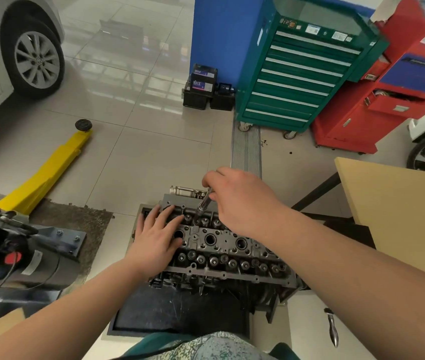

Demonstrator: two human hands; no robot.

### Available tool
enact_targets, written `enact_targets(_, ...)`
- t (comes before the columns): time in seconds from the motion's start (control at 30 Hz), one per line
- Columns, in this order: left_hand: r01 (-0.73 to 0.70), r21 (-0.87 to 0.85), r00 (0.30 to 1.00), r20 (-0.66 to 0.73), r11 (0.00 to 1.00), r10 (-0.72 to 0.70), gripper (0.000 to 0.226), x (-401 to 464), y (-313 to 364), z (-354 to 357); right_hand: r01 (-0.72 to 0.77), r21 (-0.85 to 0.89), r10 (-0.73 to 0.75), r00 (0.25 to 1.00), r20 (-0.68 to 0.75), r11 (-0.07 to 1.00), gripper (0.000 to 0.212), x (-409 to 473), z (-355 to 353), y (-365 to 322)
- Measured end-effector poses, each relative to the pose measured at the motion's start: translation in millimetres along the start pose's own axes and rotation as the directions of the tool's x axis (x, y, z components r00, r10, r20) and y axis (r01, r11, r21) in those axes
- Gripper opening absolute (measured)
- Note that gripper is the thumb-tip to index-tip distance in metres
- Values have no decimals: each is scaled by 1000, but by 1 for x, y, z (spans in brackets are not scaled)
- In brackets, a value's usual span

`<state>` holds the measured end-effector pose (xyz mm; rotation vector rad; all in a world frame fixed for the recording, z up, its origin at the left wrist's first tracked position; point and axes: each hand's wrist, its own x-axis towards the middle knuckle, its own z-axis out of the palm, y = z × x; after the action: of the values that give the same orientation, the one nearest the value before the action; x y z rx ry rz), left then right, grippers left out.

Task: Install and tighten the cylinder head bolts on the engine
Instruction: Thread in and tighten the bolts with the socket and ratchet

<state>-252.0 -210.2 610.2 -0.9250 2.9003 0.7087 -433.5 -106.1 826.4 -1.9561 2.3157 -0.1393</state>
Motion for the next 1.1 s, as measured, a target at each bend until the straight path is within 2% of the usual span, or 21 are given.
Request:
enact_targets(0.1, -122, -32, 988, -101, 992, 119, 58, 17, 10, -13, -4, -7, 4, 1000, -2, 1000, 27, 0, 2, -4)
enact_targets(0.27, -146, -57, 988, -54, 988, 143, 31, 53, 24, -20, -14, -26, 14, 1000, 12, 1000, 25, -1, 1, -7)
enact_targets(0.37, -172, -41, 983, -72, 984, 169, 20, 60, 19, -12, -21, -35, 21, 1000, 13, 999, 25, -3, 2, -4)
enact_targets(0.47, -177, -37, 980, -101, 984, 172, 18, 60, 18, -10, -35, -21, 35, 999, 7, 999, 22, -3, 5, -4)
enact_targets(0.57, -165, -48, 981, -114, 985, 159, 29, 59, 21, -15, -72, -25, 72, 997, -9, 997, 22, 0, 6, -6)
enact_targets(0.63, -211, -179, 973, -136, 961, 188, 36, 56, 28, -26, -118, -88, 116, 993, -19, 989, 31, 4, 7, -6)
enact_targets(0.7, -245, -458, 965, -202, 854, 168, 22, 51, 42, -45, -134, -110, 135, 991, -6, 985, 37, 9, 6, -4)
enact_targets(0.73, -252, -529, 961, -233, 810, 146, 16, 50, 48, -54, -127, -82, 128, 992, 12, 989, 38, 10, 5, -3)
enact_targets(0.77, -261, -555, 956, -262, 790, 132, 13, 49, 53, -60, -106, -41, 107, 994, 32, 994, 37, 9, 4, -2)
enact_targets(0.83, -230, -552, 967, -225, 801, 122, 9, 47, 59, -72, -27, -1, 26, 997, 68, 1000, 31, 6, -1, 2)
enact_targets(0.9, -167, -557, 986, -103, 813, 132, 11, 49, 55, -74, 39, -38, -35, 993, 117, 998, 30, 5, -8, 5)
enact_targets(0.97, -144, -583, 988, -35, 799, 152, 11, 48, 58, -79, 11, -129, 4, 993, 119, 992, 21, 6, -13, 4)
enact_targets(1.1, -163, -602, 985, -143, 782, 95, 18, 44, 72, -92, -43, -229, 61, 995, 74, 972, 48, 15, -15, -2)
